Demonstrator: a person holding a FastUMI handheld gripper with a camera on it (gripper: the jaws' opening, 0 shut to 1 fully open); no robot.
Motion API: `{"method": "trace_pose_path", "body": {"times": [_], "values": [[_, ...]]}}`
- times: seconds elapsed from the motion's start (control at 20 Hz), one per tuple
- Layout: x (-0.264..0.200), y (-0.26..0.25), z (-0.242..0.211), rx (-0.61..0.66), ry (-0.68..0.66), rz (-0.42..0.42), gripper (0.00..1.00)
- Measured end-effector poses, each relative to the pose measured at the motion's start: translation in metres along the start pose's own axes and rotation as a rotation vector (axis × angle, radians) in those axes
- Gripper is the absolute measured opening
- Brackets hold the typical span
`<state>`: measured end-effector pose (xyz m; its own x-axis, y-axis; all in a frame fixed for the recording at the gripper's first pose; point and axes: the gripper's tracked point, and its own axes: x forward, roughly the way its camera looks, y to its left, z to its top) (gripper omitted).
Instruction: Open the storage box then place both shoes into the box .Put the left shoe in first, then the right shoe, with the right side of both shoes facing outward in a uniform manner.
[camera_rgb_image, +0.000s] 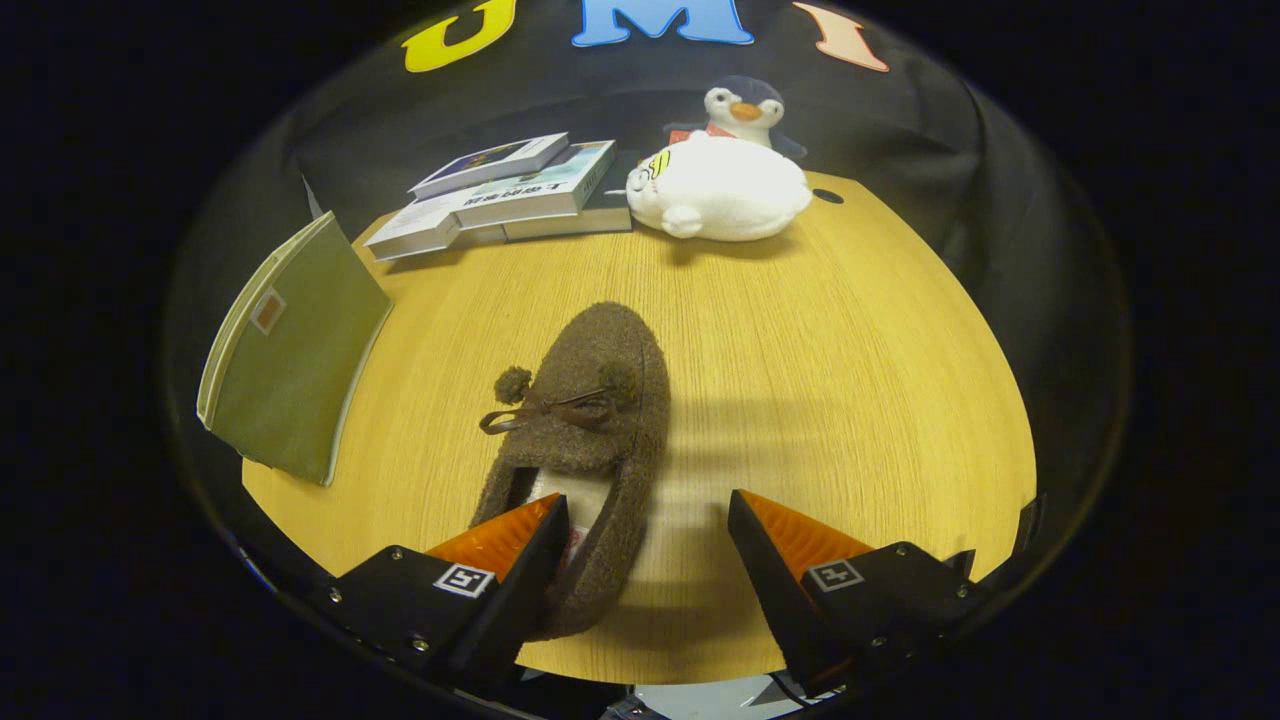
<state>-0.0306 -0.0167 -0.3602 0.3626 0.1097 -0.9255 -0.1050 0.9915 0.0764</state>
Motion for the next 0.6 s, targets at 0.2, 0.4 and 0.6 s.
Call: {"method": "trace_pose_path", "body": {"times": [0.2,0.4,0.6], "values": [[0.01,0.015,-0.002,0.017,0.031,0.075,0.71],[0.014,0.016,-0.002,0.05,0.052,0.089,0.35],[0.014,0.004,0.001,0.182,0.065,0.045,0.01]]}}
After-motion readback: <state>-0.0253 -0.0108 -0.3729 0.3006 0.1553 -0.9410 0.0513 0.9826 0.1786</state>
